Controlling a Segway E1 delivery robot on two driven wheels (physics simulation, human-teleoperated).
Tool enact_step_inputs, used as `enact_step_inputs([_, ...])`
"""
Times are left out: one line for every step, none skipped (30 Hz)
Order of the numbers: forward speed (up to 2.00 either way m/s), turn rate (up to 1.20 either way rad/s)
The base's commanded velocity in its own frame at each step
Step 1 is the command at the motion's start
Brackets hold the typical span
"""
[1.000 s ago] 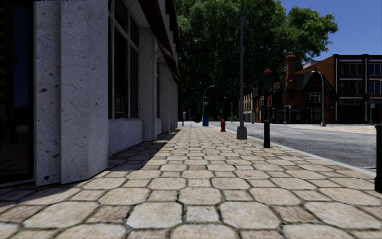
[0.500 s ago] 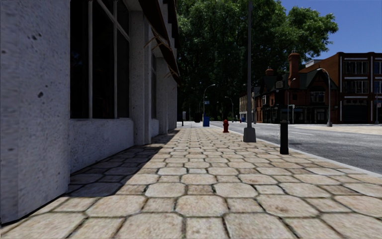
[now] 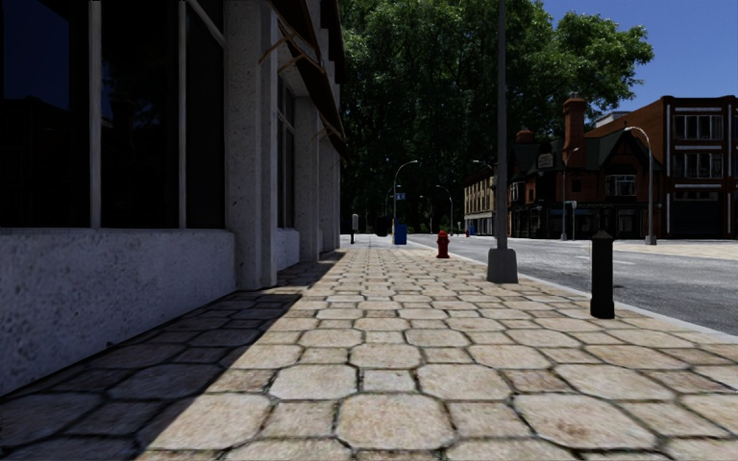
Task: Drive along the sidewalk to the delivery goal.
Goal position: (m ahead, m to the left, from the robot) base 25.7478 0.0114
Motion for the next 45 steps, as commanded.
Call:
enact_step_inputs([2.0, 0.0])
enact_step_inputs([2.0, 0.0])
enact_step_inputs([2.0, 0.0])
enact_step_inputs([2.0, 0.0])
enact_step_inputs([2.0, 0.0])
enact_step_inputs([2.0, 0.0])
enact_step_inputs([2.0, 0.0])
enact_step_inputs([2.0, 0.0])
enact_step_inputs([2.0, 0.0])
enact_step_inputs([2.0, 0.0])
enact_step_inputs([2.0, 0.0])
enact_step_inputs([2.0, 0.0])
enact_step_inputs([2.0, 0.0])
enact_step_inputs([2.0, 0.0])
enact_step_inputs([2.0, 0.0])
enact_step_inputs([2.0, 0.0])
enact_step_inputs([2.0, 0.0])
enact_step_inputs([2.0, 0.0])
enact_step_inputs([2.0, 0.0])
enact_step_inputs([2.0, 0.0])
enact_step_inputs([2.0, 0.0])
enact_step_inputs([2.0, 0.0])
enact_step_inputs([2.0, 0.0])
enact_step_inputs([2.0, 0.0])
enact_step_inputs([2.0, 0.0])
enact_step_inputs([2.0, 0.0])
enact_step_inputs([2.0, 0.0])
enact_step_inputs([2.0, 0.0])
enact_step_inputs([2.0, 0.0])
enact_step_inputs([2.0, 0.0])
enact_step_inputs([2.0, 0.0])
enact_step_inputs([2.0, 0.0])
enact_step_inputs([2.0, 0.0])
enact_step_inputs([2.0, 0.0])
enact_step_inputs([2.0, 0.0])
enact_step_inputs([2.0, 0.0])
enact_step_inputs([2.0, 0.0])
enact_step_inputs([2.0, 0.0])
enact_step_inputs([2.0, 0.0])
enact_step_inputs([2.0, 0.0])
enact_step_inputs([2.0, 0.0])
enact_step_inputs([2.0, 0.0])
enact_step_inputs([2.0, 0.0])
enact_step_inputs([2.0, 0.0])
enact_step_inputs([2.0, 0.0])
